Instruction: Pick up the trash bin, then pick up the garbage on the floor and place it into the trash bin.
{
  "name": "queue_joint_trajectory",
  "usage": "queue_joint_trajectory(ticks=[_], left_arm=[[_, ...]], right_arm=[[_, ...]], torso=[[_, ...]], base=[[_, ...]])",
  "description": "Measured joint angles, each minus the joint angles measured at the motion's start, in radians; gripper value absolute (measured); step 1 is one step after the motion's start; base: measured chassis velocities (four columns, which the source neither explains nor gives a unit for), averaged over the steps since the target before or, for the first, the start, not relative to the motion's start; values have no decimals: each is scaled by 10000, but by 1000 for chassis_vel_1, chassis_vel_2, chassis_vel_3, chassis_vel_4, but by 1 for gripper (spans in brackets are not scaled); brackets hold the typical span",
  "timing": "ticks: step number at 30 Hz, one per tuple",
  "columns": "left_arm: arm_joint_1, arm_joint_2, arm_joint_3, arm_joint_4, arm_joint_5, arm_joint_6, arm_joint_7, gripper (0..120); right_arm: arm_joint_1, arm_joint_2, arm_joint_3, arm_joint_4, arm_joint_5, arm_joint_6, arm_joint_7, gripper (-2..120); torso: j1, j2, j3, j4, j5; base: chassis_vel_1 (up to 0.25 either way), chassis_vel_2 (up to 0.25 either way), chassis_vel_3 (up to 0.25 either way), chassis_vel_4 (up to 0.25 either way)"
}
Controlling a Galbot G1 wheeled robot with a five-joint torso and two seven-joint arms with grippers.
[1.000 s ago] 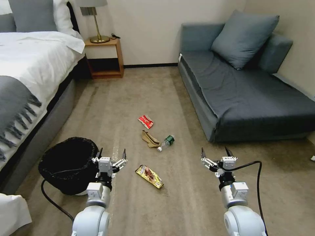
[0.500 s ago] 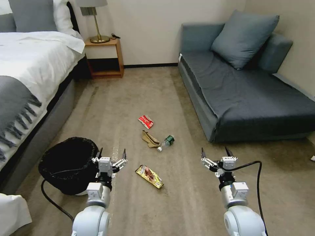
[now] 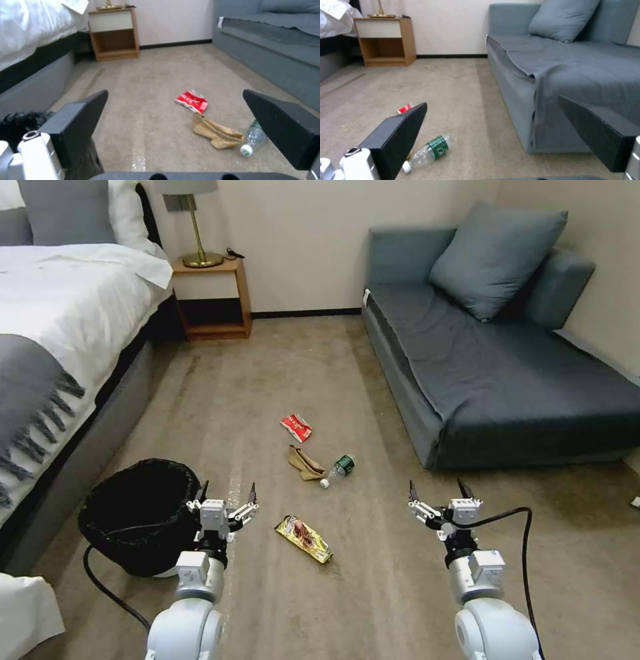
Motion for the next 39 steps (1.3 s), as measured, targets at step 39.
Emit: queue_joint_trajectory(ticks=[39], left_arm=[[1799, 942, -3411, -2155, -2112, -796, -703, 100]], right_arm=[[226, -523, -1573, -116, -692, 1894, 832, 100]], torso=[[-1, 0, 0, -2, 4]], base=[[0, 0, 0, 0]])
